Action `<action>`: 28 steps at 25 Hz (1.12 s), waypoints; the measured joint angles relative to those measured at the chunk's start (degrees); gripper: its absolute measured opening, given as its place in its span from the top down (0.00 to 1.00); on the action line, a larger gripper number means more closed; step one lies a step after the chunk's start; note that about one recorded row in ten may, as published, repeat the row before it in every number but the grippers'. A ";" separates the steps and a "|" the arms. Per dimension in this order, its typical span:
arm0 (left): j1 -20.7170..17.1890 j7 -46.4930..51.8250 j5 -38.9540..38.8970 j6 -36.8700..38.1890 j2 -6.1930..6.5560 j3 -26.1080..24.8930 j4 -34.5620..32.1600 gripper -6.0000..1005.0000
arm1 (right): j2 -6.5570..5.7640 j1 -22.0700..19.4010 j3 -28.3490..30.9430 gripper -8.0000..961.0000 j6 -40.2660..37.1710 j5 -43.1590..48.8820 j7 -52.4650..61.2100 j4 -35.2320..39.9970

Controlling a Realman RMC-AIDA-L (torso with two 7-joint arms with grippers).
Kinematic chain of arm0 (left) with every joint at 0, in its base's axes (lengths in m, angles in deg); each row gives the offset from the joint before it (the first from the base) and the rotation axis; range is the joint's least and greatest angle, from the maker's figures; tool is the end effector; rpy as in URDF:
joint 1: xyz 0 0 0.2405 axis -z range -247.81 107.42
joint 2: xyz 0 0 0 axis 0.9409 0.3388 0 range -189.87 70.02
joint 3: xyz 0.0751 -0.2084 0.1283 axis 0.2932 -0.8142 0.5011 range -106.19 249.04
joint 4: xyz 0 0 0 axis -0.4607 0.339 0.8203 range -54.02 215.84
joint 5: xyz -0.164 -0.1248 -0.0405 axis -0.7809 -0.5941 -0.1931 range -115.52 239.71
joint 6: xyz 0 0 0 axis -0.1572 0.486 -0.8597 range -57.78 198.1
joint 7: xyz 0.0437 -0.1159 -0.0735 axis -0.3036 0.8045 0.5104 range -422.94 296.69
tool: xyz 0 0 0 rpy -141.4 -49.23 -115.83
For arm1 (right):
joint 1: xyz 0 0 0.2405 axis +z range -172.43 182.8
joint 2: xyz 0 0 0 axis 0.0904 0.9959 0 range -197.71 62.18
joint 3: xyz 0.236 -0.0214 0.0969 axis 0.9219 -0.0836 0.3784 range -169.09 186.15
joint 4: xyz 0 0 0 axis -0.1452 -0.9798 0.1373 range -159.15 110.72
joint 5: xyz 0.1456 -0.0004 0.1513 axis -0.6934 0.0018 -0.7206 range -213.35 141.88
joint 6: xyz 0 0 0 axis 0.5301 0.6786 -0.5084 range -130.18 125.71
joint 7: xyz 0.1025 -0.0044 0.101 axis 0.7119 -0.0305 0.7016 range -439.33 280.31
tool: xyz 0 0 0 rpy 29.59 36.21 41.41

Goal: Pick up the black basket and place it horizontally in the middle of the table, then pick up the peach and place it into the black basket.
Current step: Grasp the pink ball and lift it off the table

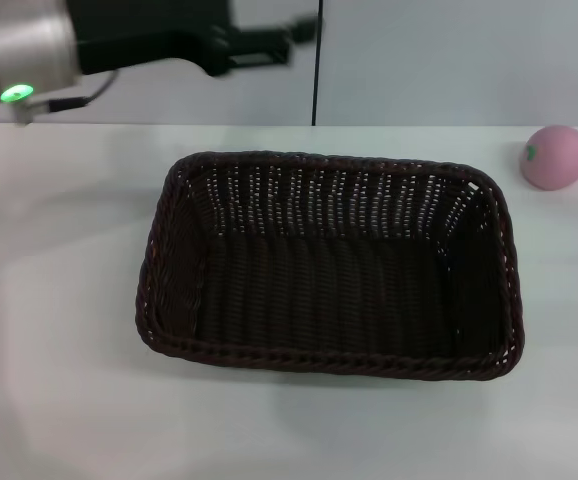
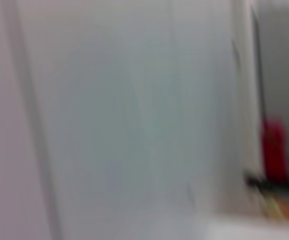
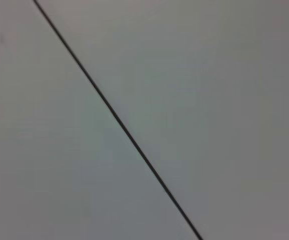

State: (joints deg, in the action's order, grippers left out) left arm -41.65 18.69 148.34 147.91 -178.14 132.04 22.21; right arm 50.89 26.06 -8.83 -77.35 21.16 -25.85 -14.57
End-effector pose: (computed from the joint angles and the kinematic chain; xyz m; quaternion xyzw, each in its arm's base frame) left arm -0.1603 0.3743 0.0472 -0.9156 -0.0536 -0.3319 0.2207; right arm 0.3813 0.3016 0.0740 -0.5137 0.3817 0.4995 0.5840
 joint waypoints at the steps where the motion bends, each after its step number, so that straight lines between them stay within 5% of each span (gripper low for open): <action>1: -1.05 -1.99 -3.25 -0.01 0.01 -0.19 1.21 0.18 | -0.14 -0.17 -0.46 0.50 -0.17 0.89 0.69 1.32; 6: -7.02 -15.27 -27.33 2.69 -0.14 -0.57 13.57 0.18 | -1.70 -1.31 -5.21 0.50 -1.61 13.08 9.57 12.25; 10: -8.67 -21.91 -38.65 9.72 0.04 -0.95 25.05 0.18 | -4.64 -0.69 -7.73 0.48 -3.34 27.56 24.74 22.56; 17: -10.56 -23.87 -41.72 13.15 0.02 -1.72 30.61 0.18 | -6.81 3.93 -8.04 0.43 -9.66 52.68 50.56 41.57; 28: -10.69 -23.90 -42.47 13.41 0.06 -2.09 32.70 0.19 | -9.04 14.98 -10.31 0.36 -10.49 78.60 64.78 45.03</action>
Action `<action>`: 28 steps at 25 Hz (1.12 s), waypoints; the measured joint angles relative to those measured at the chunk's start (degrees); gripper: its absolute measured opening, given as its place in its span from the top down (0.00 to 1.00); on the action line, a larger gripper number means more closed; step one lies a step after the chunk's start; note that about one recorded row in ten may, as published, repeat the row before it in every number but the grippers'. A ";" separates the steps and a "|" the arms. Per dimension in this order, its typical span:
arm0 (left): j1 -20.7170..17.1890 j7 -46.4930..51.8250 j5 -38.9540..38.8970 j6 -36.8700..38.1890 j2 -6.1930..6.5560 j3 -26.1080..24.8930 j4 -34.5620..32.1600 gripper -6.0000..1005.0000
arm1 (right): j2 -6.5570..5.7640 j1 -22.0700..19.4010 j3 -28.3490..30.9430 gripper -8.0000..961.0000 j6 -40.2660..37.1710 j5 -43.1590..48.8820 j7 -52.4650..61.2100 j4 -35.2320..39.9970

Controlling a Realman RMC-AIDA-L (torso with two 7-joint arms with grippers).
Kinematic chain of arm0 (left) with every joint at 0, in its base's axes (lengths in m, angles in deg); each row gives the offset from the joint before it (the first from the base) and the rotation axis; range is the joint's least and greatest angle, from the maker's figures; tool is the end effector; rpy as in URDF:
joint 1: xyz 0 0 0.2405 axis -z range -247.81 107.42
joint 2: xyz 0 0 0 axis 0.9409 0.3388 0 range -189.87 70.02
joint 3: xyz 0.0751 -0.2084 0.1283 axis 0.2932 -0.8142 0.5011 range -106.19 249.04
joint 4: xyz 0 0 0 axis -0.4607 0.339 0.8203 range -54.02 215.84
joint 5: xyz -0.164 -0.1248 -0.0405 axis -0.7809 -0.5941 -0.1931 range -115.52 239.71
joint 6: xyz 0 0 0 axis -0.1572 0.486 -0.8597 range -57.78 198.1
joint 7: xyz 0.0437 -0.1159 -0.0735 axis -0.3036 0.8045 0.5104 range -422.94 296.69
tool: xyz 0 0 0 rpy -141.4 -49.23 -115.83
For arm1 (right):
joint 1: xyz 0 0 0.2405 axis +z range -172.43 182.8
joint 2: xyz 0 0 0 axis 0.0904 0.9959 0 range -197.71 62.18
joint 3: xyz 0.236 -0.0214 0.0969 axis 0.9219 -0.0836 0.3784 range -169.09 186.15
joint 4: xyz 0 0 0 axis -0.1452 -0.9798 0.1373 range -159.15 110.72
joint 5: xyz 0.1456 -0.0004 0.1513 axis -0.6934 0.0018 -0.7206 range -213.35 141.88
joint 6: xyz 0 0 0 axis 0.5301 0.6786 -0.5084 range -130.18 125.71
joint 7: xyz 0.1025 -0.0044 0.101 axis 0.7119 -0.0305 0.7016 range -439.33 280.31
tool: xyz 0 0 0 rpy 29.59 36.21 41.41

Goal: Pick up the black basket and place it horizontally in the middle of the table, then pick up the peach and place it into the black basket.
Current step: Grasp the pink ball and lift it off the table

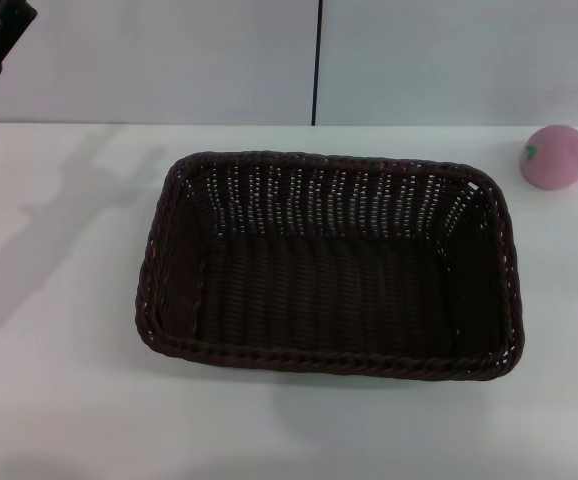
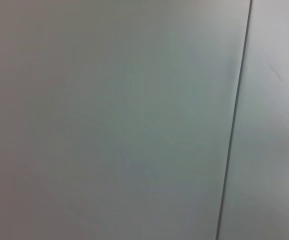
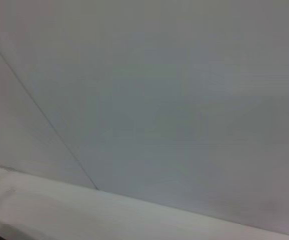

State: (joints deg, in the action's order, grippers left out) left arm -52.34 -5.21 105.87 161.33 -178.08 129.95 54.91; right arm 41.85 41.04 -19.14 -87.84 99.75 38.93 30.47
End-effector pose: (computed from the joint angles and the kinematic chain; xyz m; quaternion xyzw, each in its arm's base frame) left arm -0.2737 0.3079 0.0633 -0.7083 -0.1791 -0.5706 0.3750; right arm 0.2881 0.3876 0.1407 -0.8481 0.4287 0.1230 0.2861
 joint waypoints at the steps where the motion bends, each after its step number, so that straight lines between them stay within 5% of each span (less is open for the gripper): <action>1: -0.03 0.10 -0.01 0.06 -0.01 -0.12 0.16 0.19 | -0.01 0.58 -0.64 0.32 0.67 1.27 0.30 -0.15; 3: -0.01 0.15 -0.06 0.64 -0.05 -0.25 0.68 0.19 | -0.07 1.63 -2.30 0.26 2.46 4.01 1.13 -0.67; 12: -0.15 0.56 -0.15 3.90 -0.07 -1.78 2.85 0.19 | 0.44 7.58 -9.44 0.27 11.50 15.61 3.03 -8.88; 23: -0.08 1.10 -0.19 5.54 -0.01 -2.42 4.39 0.19 | 1.46 9.08 -13.42 0.27 20.12 15.98 2.98 -14.58; 28: 0.01 1.49 -0.19 5.62 -0.05 -2.53 5.30 0.19 | 2.96 9.45 -15.84 0.27 25.41 16.16 2.94 -16.55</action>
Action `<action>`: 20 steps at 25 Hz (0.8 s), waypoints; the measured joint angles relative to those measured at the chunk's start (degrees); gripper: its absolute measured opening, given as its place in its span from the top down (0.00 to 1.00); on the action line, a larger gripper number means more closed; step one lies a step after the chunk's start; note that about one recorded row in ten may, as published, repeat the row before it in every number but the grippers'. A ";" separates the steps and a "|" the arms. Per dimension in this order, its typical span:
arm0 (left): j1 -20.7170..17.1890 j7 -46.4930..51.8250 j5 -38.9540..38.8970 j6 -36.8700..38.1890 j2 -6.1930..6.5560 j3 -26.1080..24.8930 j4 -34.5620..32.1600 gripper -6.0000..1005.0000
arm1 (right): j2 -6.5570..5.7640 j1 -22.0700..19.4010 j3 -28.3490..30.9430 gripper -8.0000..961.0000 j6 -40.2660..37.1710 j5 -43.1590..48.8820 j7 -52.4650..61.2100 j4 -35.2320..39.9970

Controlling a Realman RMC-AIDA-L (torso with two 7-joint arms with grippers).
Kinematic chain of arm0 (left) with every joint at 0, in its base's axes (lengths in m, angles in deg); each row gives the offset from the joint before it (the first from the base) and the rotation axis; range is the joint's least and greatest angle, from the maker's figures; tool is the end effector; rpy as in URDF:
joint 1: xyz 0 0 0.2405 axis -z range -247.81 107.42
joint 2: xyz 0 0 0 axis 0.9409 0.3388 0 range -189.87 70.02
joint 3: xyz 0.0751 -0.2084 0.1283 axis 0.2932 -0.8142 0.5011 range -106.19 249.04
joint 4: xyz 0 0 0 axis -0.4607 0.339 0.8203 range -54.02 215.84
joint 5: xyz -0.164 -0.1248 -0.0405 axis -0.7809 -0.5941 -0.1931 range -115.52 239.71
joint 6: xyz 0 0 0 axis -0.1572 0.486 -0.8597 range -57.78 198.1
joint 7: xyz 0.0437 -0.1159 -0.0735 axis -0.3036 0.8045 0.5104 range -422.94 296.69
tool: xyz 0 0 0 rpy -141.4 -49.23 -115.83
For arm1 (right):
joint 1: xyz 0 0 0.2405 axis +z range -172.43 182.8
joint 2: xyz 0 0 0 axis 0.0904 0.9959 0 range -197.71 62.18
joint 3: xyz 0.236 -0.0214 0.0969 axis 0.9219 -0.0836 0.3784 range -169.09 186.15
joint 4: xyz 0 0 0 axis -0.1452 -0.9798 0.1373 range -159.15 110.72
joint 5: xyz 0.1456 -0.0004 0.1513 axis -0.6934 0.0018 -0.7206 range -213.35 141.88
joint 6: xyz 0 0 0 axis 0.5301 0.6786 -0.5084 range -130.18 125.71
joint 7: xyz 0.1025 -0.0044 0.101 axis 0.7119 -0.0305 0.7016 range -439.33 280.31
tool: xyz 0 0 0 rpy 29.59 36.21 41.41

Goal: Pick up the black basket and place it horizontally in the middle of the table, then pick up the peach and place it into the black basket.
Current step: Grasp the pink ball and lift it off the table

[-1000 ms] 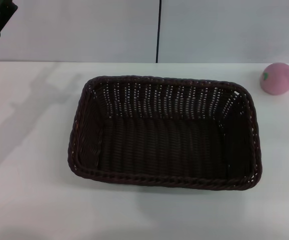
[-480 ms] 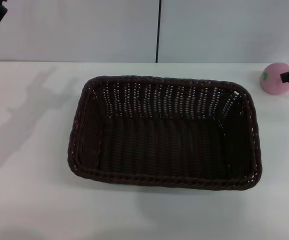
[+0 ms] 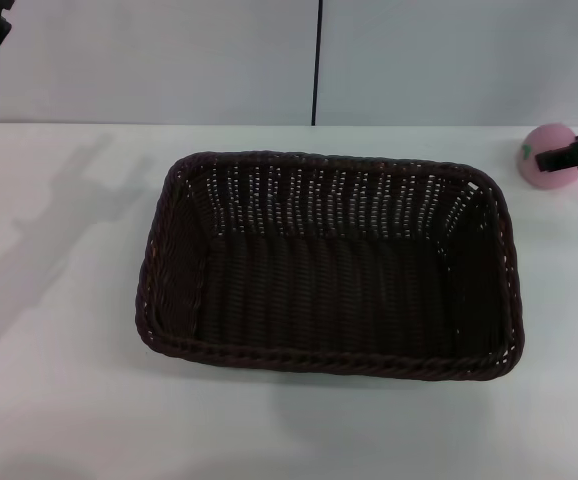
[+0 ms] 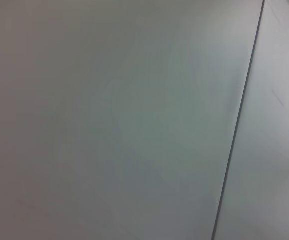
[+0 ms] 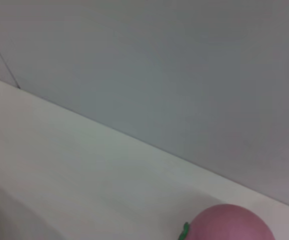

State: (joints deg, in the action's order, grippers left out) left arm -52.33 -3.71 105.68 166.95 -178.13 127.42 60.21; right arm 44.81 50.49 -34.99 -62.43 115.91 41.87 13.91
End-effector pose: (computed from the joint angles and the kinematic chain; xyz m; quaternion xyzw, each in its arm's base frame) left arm -0.2813 0.2924 0.0608 -0.6849 -0.1983 -0.6013 0.3607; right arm 0.2869 0.4367 0.0519 -0.8632 0.3870 -0.0645 0.3177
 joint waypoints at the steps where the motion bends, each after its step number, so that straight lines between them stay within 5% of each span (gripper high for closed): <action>1: 0.00 0.00 0.00 0.00 0.00 0.00 0.00 0.19 | 0.58 -0.02 -0.92 0.27 1.06 0.04 0.02 -0.03; 7: 0.10 0.00 0.01 0.13 0.05 -0.02 0.51 0.19 | 1.20 -0.46 -2.08 0.42 1.86 0.09 -0.18 0.42; 9: 0.08 0.00 0.01 0.11 0.05 -0.02 0.52 0.19 | 1.21 -0.60 -2.09 0.65 1.91 0.07 -0.22 0.50; 20: 0.35 0.00 0.01 -0.35 0.17 -1.41 1.85 0.19 | 1.25 -3.96 -1.88 0.78 -0.70 -8.91 -0.39 6.02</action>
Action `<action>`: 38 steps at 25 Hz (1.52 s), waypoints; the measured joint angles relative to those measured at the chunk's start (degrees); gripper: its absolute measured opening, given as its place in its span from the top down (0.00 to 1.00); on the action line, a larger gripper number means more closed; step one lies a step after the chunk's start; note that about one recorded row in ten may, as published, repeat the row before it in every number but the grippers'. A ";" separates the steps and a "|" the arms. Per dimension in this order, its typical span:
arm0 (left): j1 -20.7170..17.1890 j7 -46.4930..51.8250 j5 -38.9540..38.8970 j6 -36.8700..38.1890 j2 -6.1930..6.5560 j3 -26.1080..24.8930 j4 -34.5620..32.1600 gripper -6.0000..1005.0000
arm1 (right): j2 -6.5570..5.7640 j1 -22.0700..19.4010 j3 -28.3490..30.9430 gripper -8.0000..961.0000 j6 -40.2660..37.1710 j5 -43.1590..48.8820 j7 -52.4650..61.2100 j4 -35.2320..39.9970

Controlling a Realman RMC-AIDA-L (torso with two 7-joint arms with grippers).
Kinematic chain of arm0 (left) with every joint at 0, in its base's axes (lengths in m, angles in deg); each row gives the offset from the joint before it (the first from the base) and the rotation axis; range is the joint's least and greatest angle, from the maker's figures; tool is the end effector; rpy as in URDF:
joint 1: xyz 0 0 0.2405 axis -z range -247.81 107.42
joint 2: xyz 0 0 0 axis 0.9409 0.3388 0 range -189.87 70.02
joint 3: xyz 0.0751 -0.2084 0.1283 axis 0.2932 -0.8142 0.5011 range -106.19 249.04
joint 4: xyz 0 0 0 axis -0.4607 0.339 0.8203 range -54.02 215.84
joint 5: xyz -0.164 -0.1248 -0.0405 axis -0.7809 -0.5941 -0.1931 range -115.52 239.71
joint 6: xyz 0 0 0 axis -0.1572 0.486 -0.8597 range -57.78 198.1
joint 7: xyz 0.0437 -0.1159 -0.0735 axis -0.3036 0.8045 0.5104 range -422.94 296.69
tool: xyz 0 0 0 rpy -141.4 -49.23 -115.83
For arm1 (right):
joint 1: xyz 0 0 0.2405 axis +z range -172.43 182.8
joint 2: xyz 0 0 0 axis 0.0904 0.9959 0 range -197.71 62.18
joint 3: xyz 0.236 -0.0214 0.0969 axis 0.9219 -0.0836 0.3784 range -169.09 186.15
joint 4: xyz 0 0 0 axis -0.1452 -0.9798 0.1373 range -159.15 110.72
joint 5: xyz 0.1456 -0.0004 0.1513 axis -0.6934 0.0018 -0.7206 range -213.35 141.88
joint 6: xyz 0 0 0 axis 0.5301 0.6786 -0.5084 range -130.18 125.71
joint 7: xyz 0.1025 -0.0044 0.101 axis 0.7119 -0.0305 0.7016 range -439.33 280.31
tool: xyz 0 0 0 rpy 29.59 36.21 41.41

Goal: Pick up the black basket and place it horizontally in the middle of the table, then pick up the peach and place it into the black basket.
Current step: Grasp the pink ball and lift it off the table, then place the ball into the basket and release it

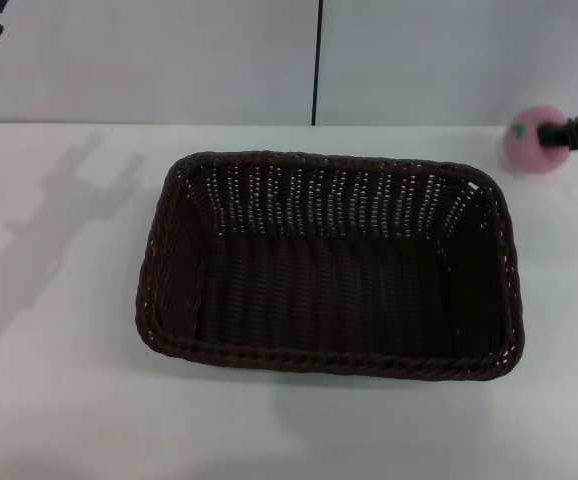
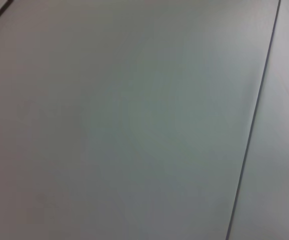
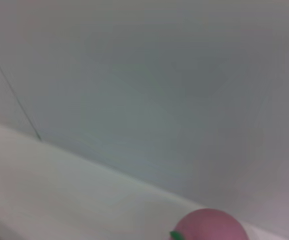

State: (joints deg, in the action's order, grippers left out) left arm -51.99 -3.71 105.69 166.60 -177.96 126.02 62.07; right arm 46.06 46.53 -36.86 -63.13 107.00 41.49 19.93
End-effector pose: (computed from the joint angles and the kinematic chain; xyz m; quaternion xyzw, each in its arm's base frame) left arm -0.2873 0.2925 0.0608 -0.6760 -0.2124 -0.6007 0.3703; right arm 0.2782 0.4329 0.0573 -0.8602 0.3900 0.0015 0.3286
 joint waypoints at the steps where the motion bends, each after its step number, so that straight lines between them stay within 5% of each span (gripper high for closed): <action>1: 0.00 0.00 0.00 0.03 0.00 -0.05 0.00 0.19 | 0.00 -1.73 -0.07 0.79 -1.45 -4.61 -0.50 2.52; 8: -0.26 0.00 0.00 0.24 0.08 -0.17 0.04 0.19 | 0.71 -7.62 0.36 0.82 -9.48 -26.21 -8.18 10.56; 11: -0.42 0.00 0.00 0.07 0.09 -0.19 0.04 0.19 | 1.63 -9.32 -0.16 0.84 -19.22 -39.73 -15.98 12.62; 16: -0.51 0.00 0.00 0.00 0.09 -0.20 0.16 0.19 | 2.69 -6.98 -2.19 0.87 -26.28 -42.12 -18.00 11.63; 19: -0.53 0.00 -0.01 -0.01 0.09 -0.21 0.18 0.19 | 2.84 -4.36 -10.58 0.92 -26.93 -40.91 -18.08 9.09; 27: -0.55 -0.03 0.00 -0.02 0.04 -0.19 1.14 0.19 | 3.55 -0.91 -14.57 0.77 -25.83 -35.92 -17.98 4.35; 38: -0.99 -0.01 0.00 0.12 0.00 -0.31 1.12 0.19 | 3.66 -2.86 -11.31 0.55 -27.37 -36.65 -17.76 4.69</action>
State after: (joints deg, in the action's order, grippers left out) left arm -52.98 -3.72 105.69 166.72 -177.96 125.71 63.19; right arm 49.72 43.67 -48.17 -90.49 70.35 23.73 24.61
